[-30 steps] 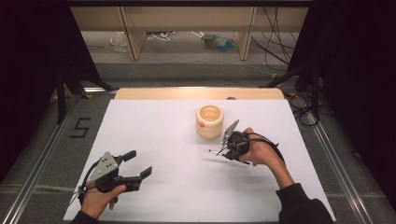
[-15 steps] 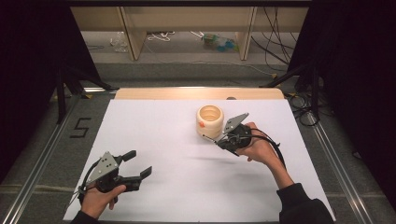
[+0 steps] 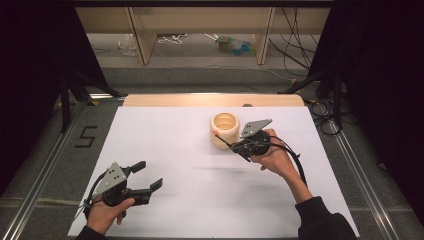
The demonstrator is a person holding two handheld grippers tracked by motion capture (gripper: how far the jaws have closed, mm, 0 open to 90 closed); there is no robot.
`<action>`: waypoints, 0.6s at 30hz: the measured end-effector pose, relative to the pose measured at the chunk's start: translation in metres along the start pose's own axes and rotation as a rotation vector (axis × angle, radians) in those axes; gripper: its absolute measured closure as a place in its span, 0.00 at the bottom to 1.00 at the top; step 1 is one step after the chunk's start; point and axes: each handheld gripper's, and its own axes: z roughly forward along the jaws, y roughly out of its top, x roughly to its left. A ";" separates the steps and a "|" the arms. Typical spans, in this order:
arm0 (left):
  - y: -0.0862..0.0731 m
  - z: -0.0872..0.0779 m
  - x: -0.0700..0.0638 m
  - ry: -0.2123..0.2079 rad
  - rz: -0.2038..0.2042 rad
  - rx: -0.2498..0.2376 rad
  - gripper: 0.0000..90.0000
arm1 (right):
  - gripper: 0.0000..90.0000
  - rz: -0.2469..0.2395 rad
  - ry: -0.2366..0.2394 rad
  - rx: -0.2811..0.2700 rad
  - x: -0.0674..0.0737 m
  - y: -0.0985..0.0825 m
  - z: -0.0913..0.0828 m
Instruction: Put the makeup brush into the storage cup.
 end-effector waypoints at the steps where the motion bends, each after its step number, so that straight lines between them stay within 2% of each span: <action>1: 0.000 0.000 0.000 -0.001 0.000 0.000 0.18 | 0.94 0.002 0.000 -0.005 0.000 0.000 -0.001; 8: 0.000 0.000 0.000 0.002 -0.002 -0.001 0.18 | 0.93 0.012 -0.015 -0.054 -0.002 0.001 -0.003; 18: 0.000 0.000 0.000 0.002 -0.001 -0.002 0.18 | 0.94 0.039 -0.076 -0.156 -0.004 0.003 -0.010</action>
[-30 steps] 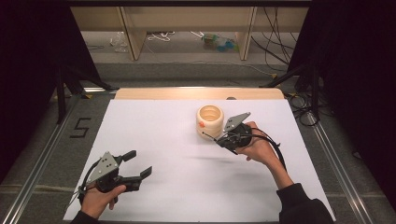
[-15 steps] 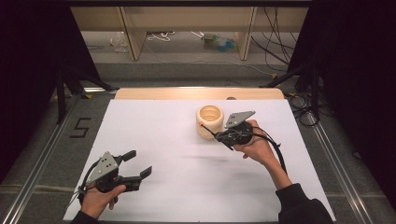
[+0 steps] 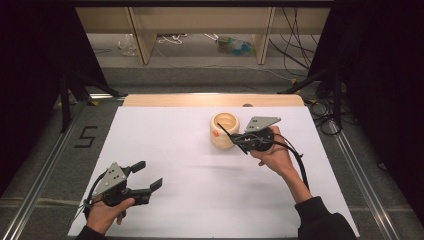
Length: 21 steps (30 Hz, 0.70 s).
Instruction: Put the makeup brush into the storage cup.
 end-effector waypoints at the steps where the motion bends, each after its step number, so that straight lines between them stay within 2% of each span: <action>1: 0.000 0.000 0.000 0.000 -0.001 0.000 0.18 | 0.94 0.006 0.001 -0.005 -0.001 0.000 -0.001; 6: 0.000 0.000 0.001 0.002 0.002 0.000 0.18 | 0.94 0.019 -0.019 -0.046 -0.003 0.000 -0.002; 11: -0.001 -0.001 0.000 0.004 -0.003 0.003 0.18 | 0.94 0.059 -0.034 -0.083 -0.005 0.001 -0.004; 12: -0.001 -0.001 -0.001 0.001 -0.023 -0.004 0.18 | 0.94 0.061 -0.036 -0.095 -0.006 0.001 -0.004; 14: -0.001 -0.002 0.001 0.007 0.004 0.000 0.18 | 0.94 0.080 -0.032 -0.101 -0.006 0.001 -0.005; 16: -0.001 -0.002 0.002 0.009 0.012 0.001 0.18 | 0.94 0.077 -0.041 -0.116 -0.007 0.001 -0.002; 21: -0.001 -0.003 0.002 0.011 0.011 0.002 0.18 | 0.94 0.093 -0.050 -0.140 -0.007 0.003 0.000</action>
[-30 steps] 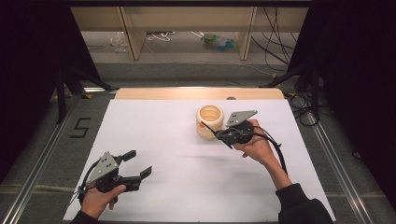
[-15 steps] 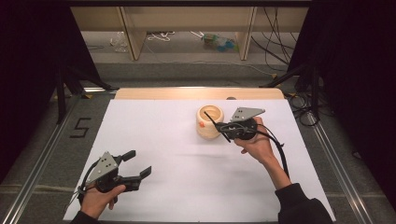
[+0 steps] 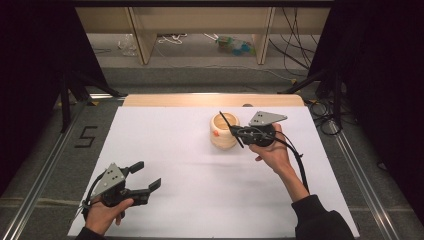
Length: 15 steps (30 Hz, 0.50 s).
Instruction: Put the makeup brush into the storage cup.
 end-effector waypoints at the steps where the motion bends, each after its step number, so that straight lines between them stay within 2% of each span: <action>1: 0.000 0.000 -0.001 0.004 -0.015 0.000 0.18 | 0.94 0.001 0.004 0.000 -0.001 0.001 0.000; 3: -0.001 0.000 -0.001 0.006 -0.020 0.001 0.18 | 0.94 0.005 -0.008 -0.019 -0.002 0.001 0.001; 4: 0.000 0.000 0.000 0.003 -0.001 0.004 0.18 | 0.94 0.007 -0.012 -0.025 -0.003 0.002 0.001; 5: -0.001 0.001 -0.001 -0.002 -0.021 -0.004 0.18 | 0.94 0.002 -0.019 -0.039 -0.004 0.002 0.001; 6: -0.001 0.001 -0.001 -0.003 -0.023 -0.003 0.18 | 0.94 0.014 -0.015 -0.033 -0.005 0.003 0.000; 7: -0.001 0.001 -0.001 -0.003 -0.024 -0.003 0.18 | 0.94 0.016 -0.018 -0.050 -0.007 0.004 0.001; 8: 0.000 0.001 0.001 0.005 -0.001 0.006 0.18 | 0.94 0.028 -0.015 -0.058 -0.007 0.005 0.001; 10: 0.000 0.002 0.001 0.002 0.001 0.006 0.18 | 0.94 0.027 -0.024 -0.071 -0.009 0.007 0.002; 11: -0.001 0.002 0.001 0.001 -0.006 0.007 0.18 | 0.94 0.032 -0.015 -0.074 -0.010 0.010 0.002; 12: -0.001 0.003 -0.001 -0.004 -0.029 0.002 0.18 | 0.94 0.031 -0.020 -0.089 -0.011 0.011 0.003; 14: -0.001 0.003 -0.001 0.001 -0.021 0.010 0.18 | 0.94 0.034 -0.027 -0.103 -0.012 0.013 0.003; 15: -0.002 0.003 -0.002 -0.005 -0.038 0.001 0.18 | 0.94 0.040 -0.033 -0.104 -0.013 0.014 0.003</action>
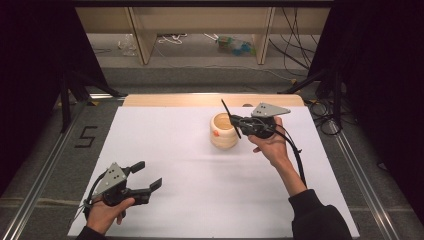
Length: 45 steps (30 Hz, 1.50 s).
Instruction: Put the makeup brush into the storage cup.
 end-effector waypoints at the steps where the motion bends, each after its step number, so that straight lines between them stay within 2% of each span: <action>1: 0.000 -0.001 0.001 0.006 0.021 0.007 0.18 | 0.94 0.007 0.012 -0.004 -0.001 0.001 0.000; 4: -0.001 -0.002 0.004 0.018 0.021 0.009 0.18 | 0.94 0.029 0.011 -0.025 -0.004 0.003 0.002; 5: -0.001 -0.001 0.005 0.019 0.034 0.010 0.18 | 0.94 0.028 0.016 -0.027 -0.005 0.004 0.003; 6: -0.001 -0.001 0.005 0.023 0.012 0.009 0.18 | 0.94 0.027 0.017 -0.030 -0.005 0.005 0.004; 7: -0.001 -0.001 0.004 0.025 0.006 0.009 0.18 | 0.94 0.026 0.013 -0.037 -0.005 0.006 0.005; 8: 0.000 -0.001 0.006 0.023 0.042 0.012 0.18 | 0.94 0.027 0.016 -0.042 -0.006 0.008 0.005; 11: -0.001 0.000 0.005 0.020 0.028 0.010 0.18 | 0.94 0.026 -0.003 -0.066 -0.008 0.011 0.004; 12: -0.001 0.001 0.004 0.019 0.014 0.008 0.18 | 0.94 0.031 0.007 -0.064 -0.009 0.011 0.004; 13: -0.001 0.000 0.005 0.022 0.031 0.015 0.18 | 0.94 0.029 0.002 -0.074 -0.010 0.012 0.004; 15: -0.001 0.000 0.004 0.021 0.027 0.017 0.18 | 0.94 0.038 0.001 -0.087 -0.013 0.012 0.004; 18: -0.001 0.001 0.004 0.016 0.019 0.009 0.18 | 0.94 0.025 -0.010 -0.086 -0.016 0.013 0.005; 20: -0.001 0.001 0.002 0.018 -0.008 0.005 0.18 | 0.94 0.019 -0.011 -0.093 -0.016 0.014 0.006; 22: 0.000 0.001 0.004 0.018 0.034 0.009 0.18 | 0.94 0.023 -0.012 -0.098 -0.015 0.014 0.008; 23: 0.000 0.001 0.002 0.014 0.019 0.007 0.18 | 0.94 0.022 -0.007 -0.087 -0.016 0.014 0.008; 24: 0.000 0.001 0.001 0.013 0.028 0.014 0.18 | 0.94 0.018 -0.013 -0.086 -0.016 0.014 0.008; 26: -0.001 0.000 -0.001 0.009 0.014 0.010 0.18 | 0.94 0.021 -0.020 -0.091 -0.017 0.015 0.008; 27: 0.000 -0.001 0.000 0.009 0.032 0.011 0.18 | 0.94 0.023 -0.020 -0.099 -0.018 0.015 0.009; 31: 0.000 0.000 0.002 0.006 0.036 0.013 0.18 | 0.94 0.015 -0.031 -0.107 -0.018 0.016 0.011; 32: -0.001 0.001 0.001 0.004 0.021 0.010 0.18 | 0.94 0.014 -0.024 -0.109 -0.019 0.015 0.013; 34: -0.001 0.001 0.000 0.000 0.017 0.006 0.18 | 0.94 0.020 -0.021 -0.106 -0.020 0.015 0.016; 40: -0.001 0.001 0.001 0.005 0.026 0.015 0.18 | 0.94 0.018 -0.008 -0.113 -0.018 0.017 0.024; 44: -0.001 0.000 -0.001 0.007 0.012 0.009 0.18 | 0.94 0.019 0.005 -0.110 -0.016 0.018 0.029; 45: 0.000 -0.001 0.001 0.008 0.024 0.008 0.18 | 0.94 0.015 0.002 -0.109 -0.016 0.018 0.030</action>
